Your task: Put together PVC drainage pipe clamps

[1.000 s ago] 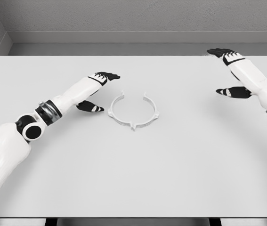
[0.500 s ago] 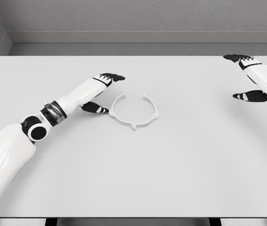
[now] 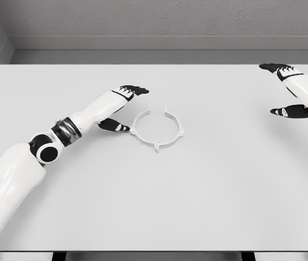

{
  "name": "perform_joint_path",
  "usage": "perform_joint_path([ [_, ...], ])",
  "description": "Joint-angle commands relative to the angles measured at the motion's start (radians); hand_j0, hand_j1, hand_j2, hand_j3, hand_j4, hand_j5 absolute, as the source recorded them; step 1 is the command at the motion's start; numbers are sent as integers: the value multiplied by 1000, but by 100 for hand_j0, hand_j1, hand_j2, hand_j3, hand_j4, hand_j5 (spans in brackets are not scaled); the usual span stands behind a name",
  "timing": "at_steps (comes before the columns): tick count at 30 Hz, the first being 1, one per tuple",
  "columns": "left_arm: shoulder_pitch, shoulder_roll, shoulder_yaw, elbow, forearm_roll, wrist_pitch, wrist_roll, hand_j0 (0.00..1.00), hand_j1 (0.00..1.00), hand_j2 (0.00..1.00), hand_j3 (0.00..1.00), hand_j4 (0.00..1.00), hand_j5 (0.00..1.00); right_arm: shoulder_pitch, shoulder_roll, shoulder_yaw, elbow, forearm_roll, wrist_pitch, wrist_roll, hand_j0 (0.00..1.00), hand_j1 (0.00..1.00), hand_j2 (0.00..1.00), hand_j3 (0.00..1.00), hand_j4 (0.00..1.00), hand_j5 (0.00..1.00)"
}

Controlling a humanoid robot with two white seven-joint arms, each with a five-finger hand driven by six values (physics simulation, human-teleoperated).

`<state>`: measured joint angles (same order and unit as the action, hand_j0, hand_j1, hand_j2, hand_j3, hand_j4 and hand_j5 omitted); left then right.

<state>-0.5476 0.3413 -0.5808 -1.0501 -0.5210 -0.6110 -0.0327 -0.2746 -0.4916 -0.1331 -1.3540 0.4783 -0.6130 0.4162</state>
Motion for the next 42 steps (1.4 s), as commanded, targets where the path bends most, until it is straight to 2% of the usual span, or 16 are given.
perform_joint_path([
  [1, 2, -2, 1, -1, 6, 0, 0, 100, 100, 100, 100, 100, 100, 0, -1, 0, 0, -10, 2, -1, 100, 100, 100, 100, 100, 100],
  [35, 2, -51, -8, -7, -4, 0, 0, 100, 100, 100, 100, 100, 100, 5, -5, -2, 0, -10, 2, -1, 100, 100, 100, 100, 100, 100],
  [39, -3, -41, 9, 1, -1, 0, 0, 100, 100, 100, 100, 100, 100, 5, -4, -2, 0, -10, 2, -1, 100, 100, 100, 100, 100, 100],
  [42, -5, -10, 58, 4, 1, 0, 0, 100, 100, 100, 100, 100, 100, 6, -4, -2, 0, -10, 2, -1, 100, 100, 100, 100, 100, 100],
])
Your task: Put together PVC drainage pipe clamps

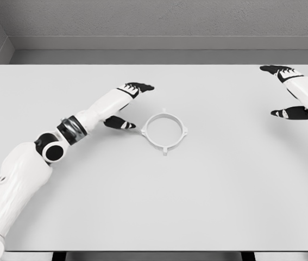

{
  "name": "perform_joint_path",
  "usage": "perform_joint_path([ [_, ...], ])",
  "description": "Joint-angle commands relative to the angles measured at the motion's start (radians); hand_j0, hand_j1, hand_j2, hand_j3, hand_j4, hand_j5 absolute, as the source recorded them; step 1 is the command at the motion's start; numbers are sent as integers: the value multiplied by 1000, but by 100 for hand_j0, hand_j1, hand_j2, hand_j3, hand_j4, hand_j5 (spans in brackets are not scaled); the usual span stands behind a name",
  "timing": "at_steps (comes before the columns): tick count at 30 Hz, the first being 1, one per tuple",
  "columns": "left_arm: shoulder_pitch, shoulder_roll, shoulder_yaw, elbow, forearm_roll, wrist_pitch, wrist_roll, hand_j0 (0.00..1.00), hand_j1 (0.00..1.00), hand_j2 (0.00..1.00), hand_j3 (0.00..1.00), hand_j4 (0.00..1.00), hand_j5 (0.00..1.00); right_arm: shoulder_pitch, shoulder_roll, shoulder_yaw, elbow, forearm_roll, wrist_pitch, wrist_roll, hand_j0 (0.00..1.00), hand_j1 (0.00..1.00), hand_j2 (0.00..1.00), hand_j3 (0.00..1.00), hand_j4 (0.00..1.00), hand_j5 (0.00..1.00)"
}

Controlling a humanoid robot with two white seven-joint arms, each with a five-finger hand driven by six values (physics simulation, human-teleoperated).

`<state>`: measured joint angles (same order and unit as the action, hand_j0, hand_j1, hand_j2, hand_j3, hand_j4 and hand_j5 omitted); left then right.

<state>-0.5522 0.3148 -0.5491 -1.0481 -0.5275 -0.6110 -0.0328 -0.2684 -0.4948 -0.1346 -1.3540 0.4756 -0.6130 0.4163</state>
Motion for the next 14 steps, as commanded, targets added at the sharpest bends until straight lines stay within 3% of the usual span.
perform_joint_path([
  [1, 0, 44, 38, 2, 11, 0, 1, 100, 100, 100, 100, 100, 100, 0, -1, 0, 0, -8, 2, -1, 100, 100, 100, 100, 100, 100],
  [7, 2, 299, 182, 3, 21, 0, 2, 100, 100, 100, 100, 100, 100, 0, -1, 0, -4, -8, 2, -1, 100, 100, 100, 100, 100, 100],
  [14, 6, 330, 208, 17, 24, 0, 11, 100, 100, 100, 100, 100, 100, 0, -1, 0, 0, -8, 2, -1, 100, 100, 100, 100, 100, 100],
])
